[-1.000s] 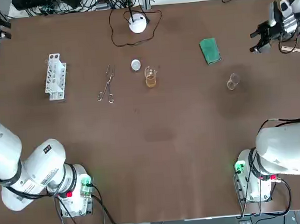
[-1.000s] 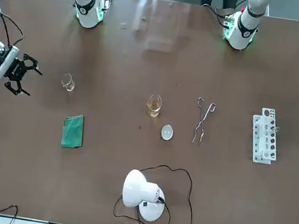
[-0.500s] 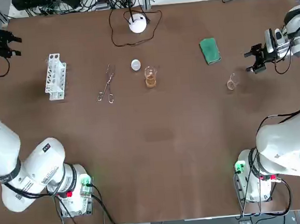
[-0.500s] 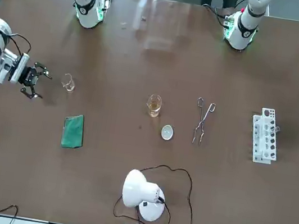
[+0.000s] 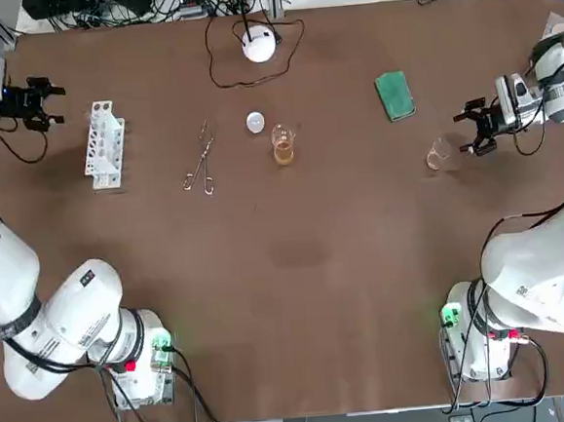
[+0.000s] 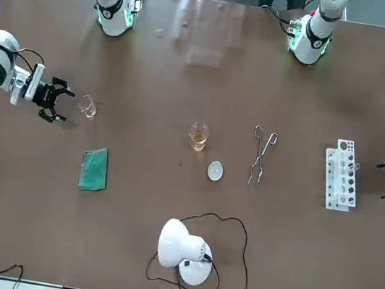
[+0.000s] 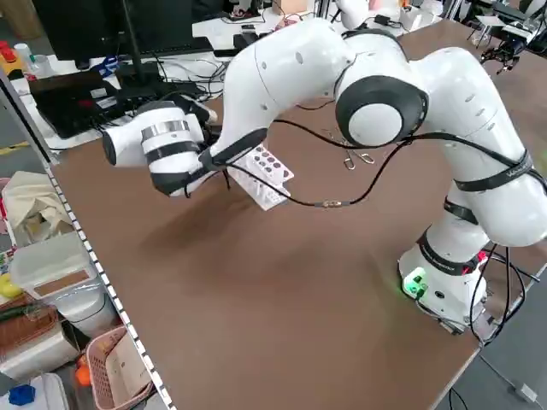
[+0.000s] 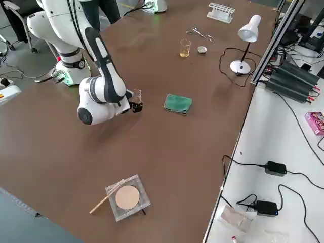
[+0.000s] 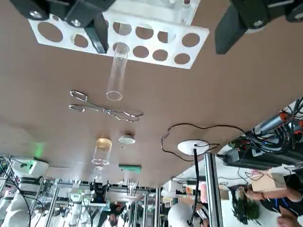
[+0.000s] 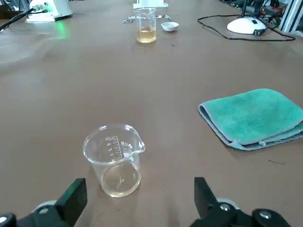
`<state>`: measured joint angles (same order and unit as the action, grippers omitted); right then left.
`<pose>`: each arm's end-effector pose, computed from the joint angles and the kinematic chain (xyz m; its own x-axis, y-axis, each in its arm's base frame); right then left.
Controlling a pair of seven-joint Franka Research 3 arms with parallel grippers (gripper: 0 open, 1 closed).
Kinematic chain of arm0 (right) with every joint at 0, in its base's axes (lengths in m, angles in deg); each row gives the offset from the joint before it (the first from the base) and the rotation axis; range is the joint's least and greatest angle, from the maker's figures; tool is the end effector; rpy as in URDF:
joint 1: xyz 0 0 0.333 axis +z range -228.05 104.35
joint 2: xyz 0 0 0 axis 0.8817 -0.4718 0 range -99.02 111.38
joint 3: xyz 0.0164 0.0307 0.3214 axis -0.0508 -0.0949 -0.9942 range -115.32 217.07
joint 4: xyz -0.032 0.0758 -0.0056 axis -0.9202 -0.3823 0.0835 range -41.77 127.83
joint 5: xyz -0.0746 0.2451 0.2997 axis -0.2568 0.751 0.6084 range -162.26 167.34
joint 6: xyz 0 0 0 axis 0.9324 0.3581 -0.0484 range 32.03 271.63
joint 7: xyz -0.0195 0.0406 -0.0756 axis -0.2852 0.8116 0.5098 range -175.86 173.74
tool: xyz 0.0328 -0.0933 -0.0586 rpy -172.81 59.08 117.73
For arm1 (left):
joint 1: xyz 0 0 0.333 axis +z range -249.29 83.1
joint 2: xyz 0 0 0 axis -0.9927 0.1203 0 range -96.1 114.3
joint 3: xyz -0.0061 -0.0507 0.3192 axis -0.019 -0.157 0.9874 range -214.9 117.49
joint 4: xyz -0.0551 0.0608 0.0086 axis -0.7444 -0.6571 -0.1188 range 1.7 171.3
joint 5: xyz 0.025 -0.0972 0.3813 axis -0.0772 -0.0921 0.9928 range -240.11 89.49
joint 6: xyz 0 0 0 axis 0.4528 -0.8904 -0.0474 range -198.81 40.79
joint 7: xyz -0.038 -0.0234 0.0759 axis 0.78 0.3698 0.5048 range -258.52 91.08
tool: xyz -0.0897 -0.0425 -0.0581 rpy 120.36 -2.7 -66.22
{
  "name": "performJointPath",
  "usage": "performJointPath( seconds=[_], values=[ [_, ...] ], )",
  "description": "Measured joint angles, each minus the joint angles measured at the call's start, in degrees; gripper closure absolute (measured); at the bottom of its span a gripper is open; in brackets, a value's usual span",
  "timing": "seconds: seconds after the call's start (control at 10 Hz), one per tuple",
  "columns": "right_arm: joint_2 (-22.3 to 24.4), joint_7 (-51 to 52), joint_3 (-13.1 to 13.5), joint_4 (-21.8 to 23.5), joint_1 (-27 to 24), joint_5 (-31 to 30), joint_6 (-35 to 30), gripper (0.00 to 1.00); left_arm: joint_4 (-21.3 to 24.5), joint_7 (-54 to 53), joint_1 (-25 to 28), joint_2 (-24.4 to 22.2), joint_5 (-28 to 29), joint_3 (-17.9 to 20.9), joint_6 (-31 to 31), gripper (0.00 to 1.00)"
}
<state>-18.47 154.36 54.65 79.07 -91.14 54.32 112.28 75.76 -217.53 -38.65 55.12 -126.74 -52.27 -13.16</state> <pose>0.4290 -0.1997 0.1612 0.0415 0.5332 0.8450 0.9972 -0.0753 -0.0015 0.5554 0.3572 0.2350 0.0868 -0.3341 0.9385 -0.9864 -0.1611 0.0339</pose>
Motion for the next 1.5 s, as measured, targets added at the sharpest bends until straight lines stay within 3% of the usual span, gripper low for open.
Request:
performJointPath(
  seconds=[0.2,0.7,1.1,1.5],
  values=[
    [-1.92,1.3,0.01,-0.54,-1.58,-0.09,-1.59,0.0,2.91,-3.81,0.7,1.05,-2.17,-0.02,0.88,0.02],
    [-11.07,2.75,-0.05,-2.31,-3.38,-0.11,-4.07,0.0,3.88,-4.56,0.65,3.52,-3.64,-0.81,4.35,0.05],
    [-12.07,2.78,-0.12,-2.64,-3.53,-0.11,-6.43,0.0,6.64,-6.21,0.54,4.06,-3.72,-1.39,4.56,0.07],
    [-12.24,5.1,-0.79,-2.88,-3.56,0.47,-8.2,0.0,7.56,-6.66,0.33,5.74,-5.02,-3.57,4.58,0.21]
  ],
)
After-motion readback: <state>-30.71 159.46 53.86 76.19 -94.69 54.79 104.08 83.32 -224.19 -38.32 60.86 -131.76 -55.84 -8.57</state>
